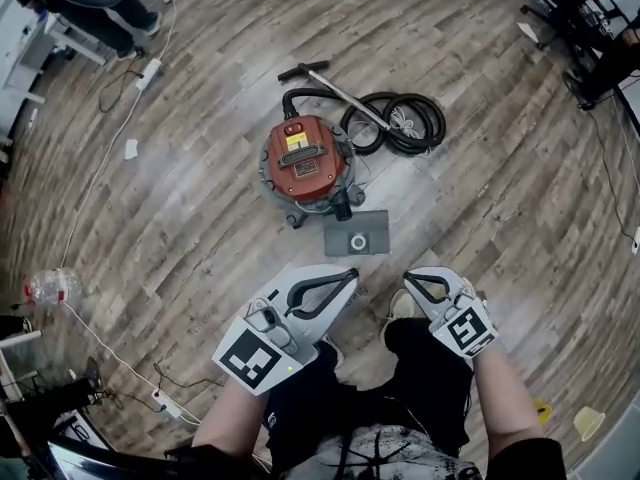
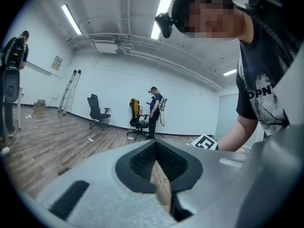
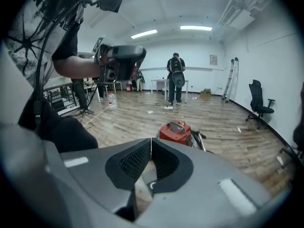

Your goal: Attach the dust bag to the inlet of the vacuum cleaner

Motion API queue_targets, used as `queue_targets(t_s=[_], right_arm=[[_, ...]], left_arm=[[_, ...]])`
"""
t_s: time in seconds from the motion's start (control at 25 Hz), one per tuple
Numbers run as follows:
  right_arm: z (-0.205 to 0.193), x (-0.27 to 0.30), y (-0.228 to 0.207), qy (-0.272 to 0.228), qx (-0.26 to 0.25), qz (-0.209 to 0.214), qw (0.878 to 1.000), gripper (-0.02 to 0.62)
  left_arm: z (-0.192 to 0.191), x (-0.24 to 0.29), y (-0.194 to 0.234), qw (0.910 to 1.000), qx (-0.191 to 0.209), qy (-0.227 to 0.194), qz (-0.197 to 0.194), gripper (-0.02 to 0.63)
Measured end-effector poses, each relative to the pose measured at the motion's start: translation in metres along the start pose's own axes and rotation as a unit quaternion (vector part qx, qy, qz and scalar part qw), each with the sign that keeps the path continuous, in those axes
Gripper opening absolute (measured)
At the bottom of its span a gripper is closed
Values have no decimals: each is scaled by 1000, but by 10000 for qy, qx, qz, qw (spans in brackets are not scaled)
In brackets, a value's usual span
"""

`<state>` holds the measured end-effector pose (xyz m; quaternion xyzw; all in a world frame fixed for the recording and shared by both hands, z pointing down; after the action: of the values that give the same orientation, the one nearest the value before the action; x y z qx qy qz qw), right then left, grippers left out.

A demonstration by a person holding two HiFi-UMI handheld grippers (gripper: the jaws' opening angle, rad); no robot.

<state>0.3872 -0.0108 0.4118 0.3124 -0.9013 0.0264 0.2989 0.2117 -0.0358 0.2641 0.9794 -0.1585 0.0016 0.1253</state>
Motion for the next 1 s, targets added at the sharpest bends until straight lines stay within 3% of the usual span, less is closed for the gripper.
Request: queue_targets(t_s=[0.12, 0.36, 0.6, 0.76, 1.0], right_arm=[[-80, 66, 13, 275, 99, 170, 9994, 87], [-254, 214, 46, 1263, -608, 267, 9898, 187], [-418, 316, 75, 2524, -1203, 389, 9593, 206], [-481, 347, 85, 3132, -1698, 353, 9337, 206], [-507, 381, 98, 3329, -2184, 341, 9167, 199]], left_arm=[[-61, 8, 33, 9997, 139, 49, -210, -2], [-187, 17, 79, 9970, 316, -41, -701, -2], [-298, 6, 95, 9958, 303, 148, -851, -2], [-337, -5, 94, 9936, 365, 618, -875, -2], [-366, -18, 92, 9920, 114, 997, -763, -2]])
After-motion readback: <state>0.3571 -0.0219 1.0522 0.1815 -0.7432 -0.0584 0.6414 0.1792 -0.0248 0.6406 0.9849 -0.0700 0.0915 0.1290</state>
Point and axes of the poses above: the fingertips, and each gripper's own axes: x forward along the fingers, y to its left, z out of its top, the point moved 6 cm from there along -x, backward along the fingers, and after that the axes turned 14 degrees about -z, right-handed, at the moved point
